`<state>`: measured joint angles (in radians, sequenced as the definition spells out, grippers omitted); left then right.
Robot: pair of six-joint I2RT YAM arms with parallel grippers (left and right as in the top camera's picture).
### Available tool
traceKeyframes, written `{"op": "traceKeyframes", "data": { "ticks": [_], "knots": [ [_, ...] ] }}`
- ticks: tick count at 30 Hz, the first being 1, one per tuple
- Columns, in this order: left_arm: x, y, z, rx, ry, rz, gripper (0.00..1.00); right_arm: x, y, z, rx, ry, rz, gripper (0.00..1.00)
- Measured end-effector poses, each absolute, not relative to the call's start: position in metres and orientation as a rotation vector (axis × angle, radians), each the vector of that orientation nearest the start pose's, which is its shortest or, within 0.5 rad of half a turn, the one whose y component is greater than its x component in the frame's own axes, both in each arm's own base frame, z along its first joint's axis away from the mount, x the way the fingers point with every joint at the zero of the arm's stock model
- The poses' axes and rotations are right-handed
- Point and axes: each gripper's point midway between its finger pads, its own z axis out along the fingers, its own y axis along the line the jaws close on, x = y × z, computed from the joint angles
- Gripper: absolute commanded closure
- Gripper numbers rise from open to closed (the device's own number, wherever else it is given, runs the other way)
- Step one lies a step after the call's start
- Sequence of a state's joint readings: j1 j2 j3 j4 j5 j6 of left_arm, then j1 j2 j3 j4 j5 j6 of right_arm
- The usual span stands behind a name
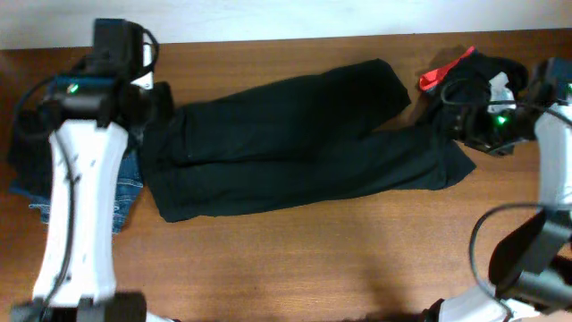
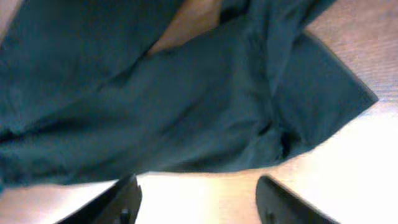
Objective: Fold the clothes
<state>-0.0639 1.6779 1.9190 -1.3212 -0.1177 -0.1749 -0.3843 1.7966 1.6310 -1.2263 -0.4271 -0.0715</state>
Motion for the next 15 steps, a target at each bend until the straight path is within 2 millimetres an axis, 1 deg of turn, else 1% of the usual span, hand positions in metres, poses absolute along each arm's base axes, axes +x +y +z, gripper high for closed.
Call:
{"op": "traceKeyframes", "data": {
  "ticks": [1, 3, 5, 7, 8, 9, 11, 12, 15],
  "knots": [
    [0.379, -0.003, 0.285, -0.187, 2.625, 0.079, 0.62, 0.368, -0.065, 0.167, 0.394, 2.814, 0.505, 0.27],
    [0.368, -0.002, 0.290, -0.187, 2.630, 0.083, 0.63, 0.363, -0.051, 0.171, 0.419, 2.850, 0.455, 0.23],
    [0.358, -0.001, 0.284, -0.183, 2.677, 0.094, 0.62, 0.360, -0.040, 0.169, 0.455, 2.885, 0.403, 0.18],
    [0.353, -0.001, 0.272, -0.183, 2.719, 0.103, 0.63, 0.359, -0.040, 0.166, 0.492, 2.896, 0.353, 0.13],
    [0.350, -0.001, 0.264, -0.182, 2.742, 0.107, 0.63, 0.358, -0.044, 0.165, 0.540, 2.899, 0.317, 0.11],
    [0.345, -0.002, 0.249, -0.179, 2.790, 0.110, 0.62, 0.357, -0.050, 0.163, 0.587, 2.898, 0.270, 0.10],
    [0.344, -0.006, 0.226, -0.174, 2.832, 0.083, 0.61, 0.353, -0.056, 0.157, 0.642, 2.906, 0.236, 0.06],
    [0.341, -0.009, 0.207, -0.170, 2.869, 0.061, 0.60, 0.348, -0.058, 0.152, 0.670, 2.920, 0.223, 0.05],
    [0.332, -0.018, 0.161, -0.163, 2.945, -0.005, 0.56, 0.333, -0.059, 0.132, 0.720, 2.977, 0.200, 0.03]
  ]
}}
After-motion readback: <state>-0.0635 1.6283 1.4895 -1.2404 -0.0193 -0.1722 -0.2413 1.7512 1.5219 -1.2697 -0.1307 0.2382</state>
